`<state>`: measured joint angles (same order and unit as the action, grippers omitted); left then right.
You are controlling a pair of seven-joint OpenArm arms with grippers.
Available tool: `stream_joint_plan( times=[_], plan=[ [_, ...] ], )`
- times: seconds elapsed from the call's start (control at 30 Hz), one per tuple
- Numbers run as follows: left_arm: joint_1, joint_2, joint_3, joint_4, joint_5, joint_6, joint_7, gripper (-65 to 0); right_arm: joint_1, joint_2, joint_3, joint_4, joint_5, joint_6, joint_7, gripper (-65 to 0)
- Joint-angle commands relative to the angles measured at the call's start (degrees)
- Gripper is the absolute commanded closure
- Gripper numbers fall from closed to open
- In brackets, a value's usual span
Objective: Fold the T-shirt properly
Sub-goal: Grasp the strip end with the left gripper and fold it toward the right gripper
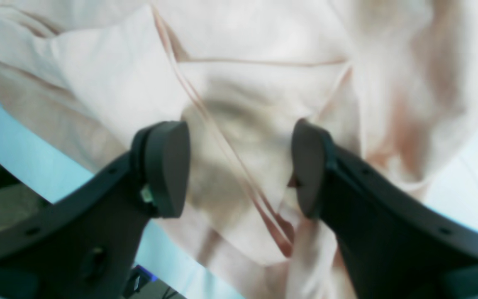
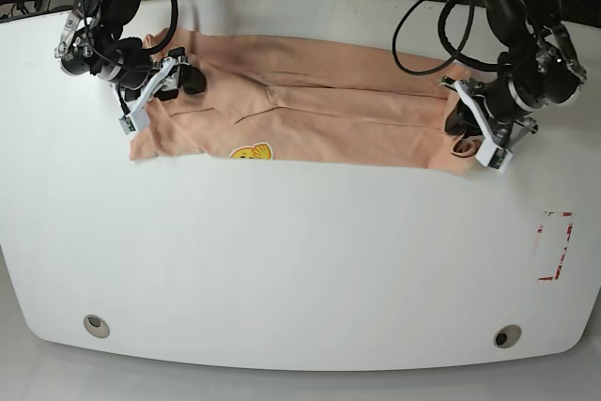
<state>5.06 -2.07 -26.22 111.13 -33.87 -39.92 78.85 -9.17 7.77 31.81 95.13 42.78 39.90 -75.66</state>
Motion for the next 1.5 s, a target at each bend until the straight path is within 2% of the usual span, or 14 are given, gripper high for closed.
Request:
stream_joint_plan(
  times=[0.0,0.2,0.33,0.53,0.8,0.93,1.1,1.23,1.33,1.47],
  plan=[
    [-0.7,1.6,3.4,0.8,-0.9,-0.1,-0.9,-2.2,0.2,0.7,0.2,0.8,1.2,0.1,0.7,-36.3],
    [-1.5,5.6,11.4,0.5,0.2,-0.1,-1.1,-2.4,0.5,0.7,0.3,0.9,1.2,0.1,0.7,-36.3],
    [-2.6,7.9,15.4,0.4,5.4,-0.1,-1.1,-2.4,0.6,0.7,0.3,0.9,1.2,0.1,0.7,-36.3],
    [-2.7,9.2,18.7,0.4,7.6,-0.1,-1.1,-2.9,0.6,0.7,0.3,0.9,1.2,0.1,0.7,-36.3],
    [-2.7,9.2,25.0,0.4,7.7,-0.1,-1.1,-15.3,0.7,0.7,0.3,0.9,1.3,0.1,0.7,-36.3],
    [-4.2,9.8,28.6,0.5,7.3,-0.1,-1.0,-24.9,1.2,0.7,0.3,0.9,1.3,0.1,0.7,-36.3],
    [-5.6,11.1,33.9,0.9,7.2,-0.1,-0.9,-29.3,1.5,0.7,0.4,0.9,1.3,0.1,0.7,-36.3],
    [-9.3,11.1,31.4,0.9,7.8,-0.1,-1.0,-29.3,2.1,0.7,0.4,1.3,1.4,0.1,0.6,-36.3],
    [-9.6,11.1,25.9,0.9,10.4,-0.1,-1.0,-29.3,2.6,0.9,0.8,2.1,3.9,0.1,0.4,-36.6],
    [-9.1,5.5,19.4,0.8,13.1,-0.1,-1.0,-29.3,2.7,1.2,5.4,4.3,9.0,0.1,0.4,-37.1]
  ],
)
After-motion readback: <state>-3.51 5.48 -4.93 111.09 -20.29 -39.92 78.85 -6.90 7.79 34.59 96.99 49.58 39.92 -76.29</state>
